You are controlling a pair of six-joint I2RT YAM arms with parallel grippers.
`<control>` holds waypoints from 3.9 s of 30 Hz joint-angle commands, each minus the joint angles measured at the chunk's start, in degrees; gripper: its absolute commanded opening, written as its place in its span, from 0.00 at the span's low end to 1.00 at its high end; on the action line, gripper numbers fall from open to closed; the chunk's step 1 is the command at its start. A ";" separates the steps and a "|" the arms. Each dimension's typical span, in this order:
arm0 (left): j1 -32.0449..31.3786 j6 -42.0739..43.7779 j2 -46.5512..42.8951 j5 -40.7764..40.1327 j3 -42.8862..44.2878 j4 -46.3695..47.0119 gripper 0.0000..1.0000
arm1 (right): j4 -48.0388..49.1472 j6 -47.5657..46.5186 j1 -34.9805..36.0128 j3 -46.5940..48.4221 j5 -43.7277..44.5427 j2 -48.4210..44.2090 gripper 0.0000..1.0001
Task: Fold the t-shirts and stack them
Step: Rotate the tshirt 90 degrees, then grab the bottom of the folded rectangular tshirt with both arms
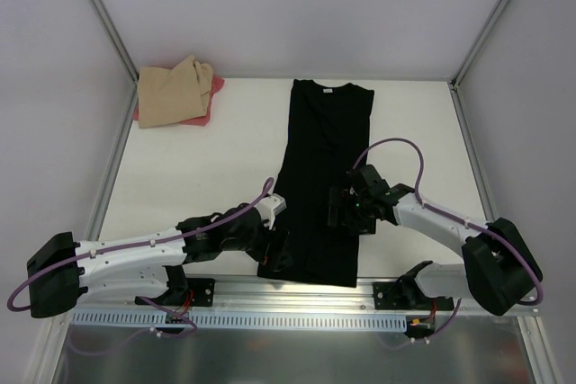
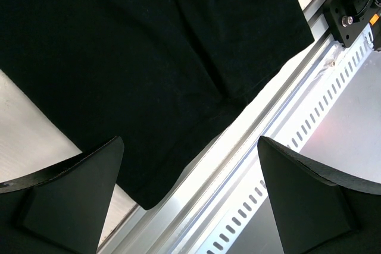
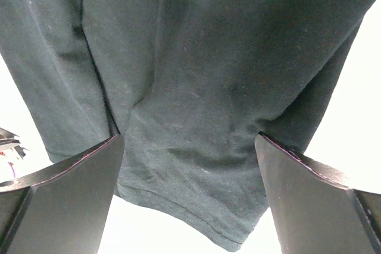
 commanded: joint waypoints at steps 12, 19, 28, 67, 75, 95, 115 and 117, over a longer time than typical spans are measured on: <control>0.18 -0.88 -1.87 -0.58 -1.73 1.17 0.99 | -9.88 -3.64 0.20 1.27 15.60 -2.23 1.00; 0.18 -1.24 -2.48 -0.76 -2.09 1.08 0.99 | -11.46 -3.21 0.20 2.06 14.91 -6.80 1.00; 0.18 -3.87 -3.89 5.83 -5.51 7.67 0.99 | -22.09 -3.73 0.20 5.06 17.46 -19.98 1.00; -0.62 -11.70 15.71 15.94 -10.17 26.75 0.97 | -24.91 12.00 0.81 -21.49 0.50 -51.63 0.70; -0.62 -11.52 15.89 16.38 -9.38 25.00 0.28 | -23.23 11.74 0.81 -21.32 -0.56 -50.05 0.01; -0.62 -7.13 5.88 8.39 2.12 5.59 0.00 | -30.97 7.87 0.72 -5.68 1.90 -45.31 0.01; 11.67 0.60 6.66 8.91 9.60 -1.82 0.00 | -24.73 -0.83 -8.40 5.14 1.65 -28.61 0.00; 13.18 1.22 7.36 10.31 10.21 -1.47 0.00 | -23.33 -2.23 -9.90 5.67 0.94 -26.06 0.00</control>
